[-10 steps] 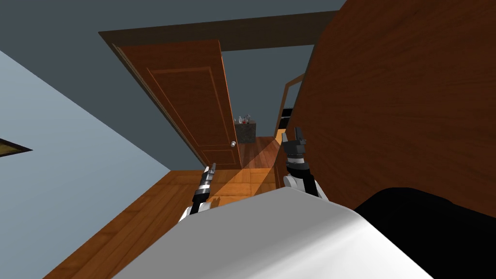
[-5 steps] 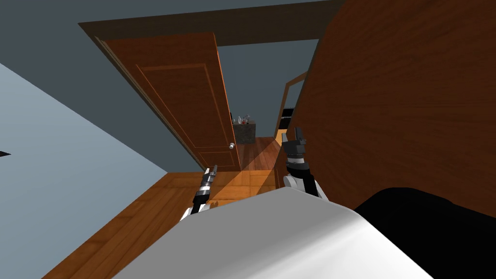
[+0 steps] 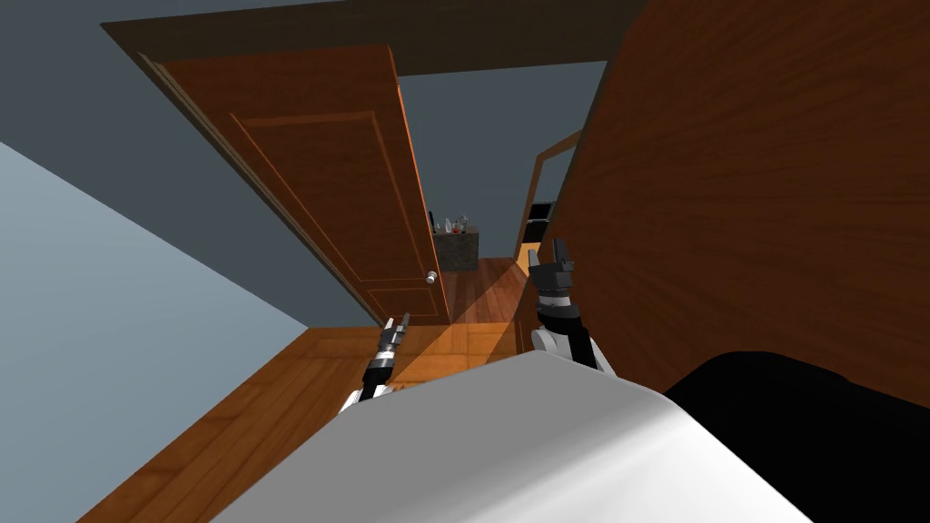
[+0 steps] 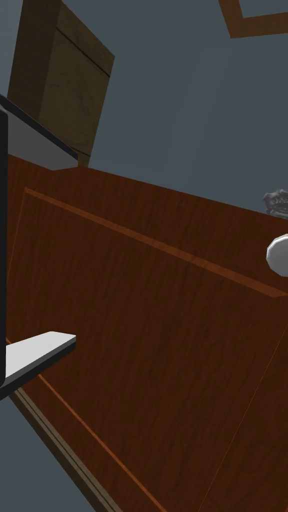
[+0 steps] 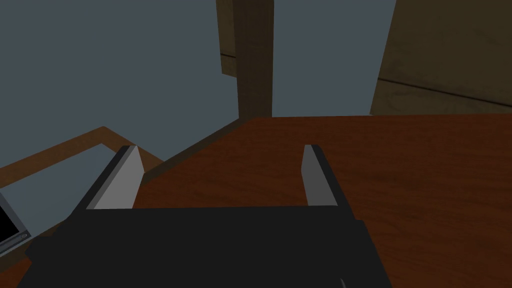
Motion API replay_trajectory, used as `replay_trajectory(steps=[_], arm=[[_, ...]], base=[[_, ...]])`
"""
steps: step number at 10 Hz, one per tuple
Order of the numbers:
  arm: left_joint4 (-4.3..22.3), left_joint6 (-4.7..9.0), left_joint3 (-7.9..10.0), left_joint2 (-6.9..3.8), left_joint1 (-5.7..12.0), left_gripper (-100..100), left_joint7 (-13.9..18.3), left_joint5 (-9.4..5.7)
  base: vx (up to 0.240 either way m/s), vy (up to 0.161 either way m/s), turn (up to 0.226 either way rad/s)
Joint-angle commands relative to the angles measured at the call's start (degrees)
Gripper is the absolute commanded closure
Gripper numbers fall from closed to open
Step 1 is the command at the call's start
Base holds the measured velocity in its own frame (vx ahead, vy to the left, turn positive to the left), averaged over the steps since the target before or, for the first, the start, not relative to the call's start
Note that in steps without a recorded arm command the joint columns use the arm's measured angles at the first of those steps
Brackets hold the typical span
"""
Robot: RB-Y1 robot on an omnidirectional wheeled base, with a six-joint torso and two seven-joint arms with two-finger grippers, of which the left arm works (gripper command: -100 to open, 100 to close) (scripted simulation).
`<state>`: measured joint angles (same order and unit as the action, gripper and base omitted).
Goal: Pull the door open
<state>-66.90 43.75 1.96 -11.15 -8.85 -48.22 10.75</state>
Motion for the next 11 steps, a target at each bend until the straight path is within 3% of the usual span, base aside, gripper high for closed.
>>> replay_trajectory(steps=[1,10,11], arm=[[1.9,0.73,0.04,-0.31,0.50,-100,-1.5,0.54],[12.6,4.62,0.44,-1.78,4.01,-100,-8.5,3.07],[14.7,5.37,0.52,-2.05,4.69,-100,-9.9,3.56]], base=[[0.090,-0.044,-0.003],[0.095,-0.037,-0.007],[0.148,-0.050,-0.038]])
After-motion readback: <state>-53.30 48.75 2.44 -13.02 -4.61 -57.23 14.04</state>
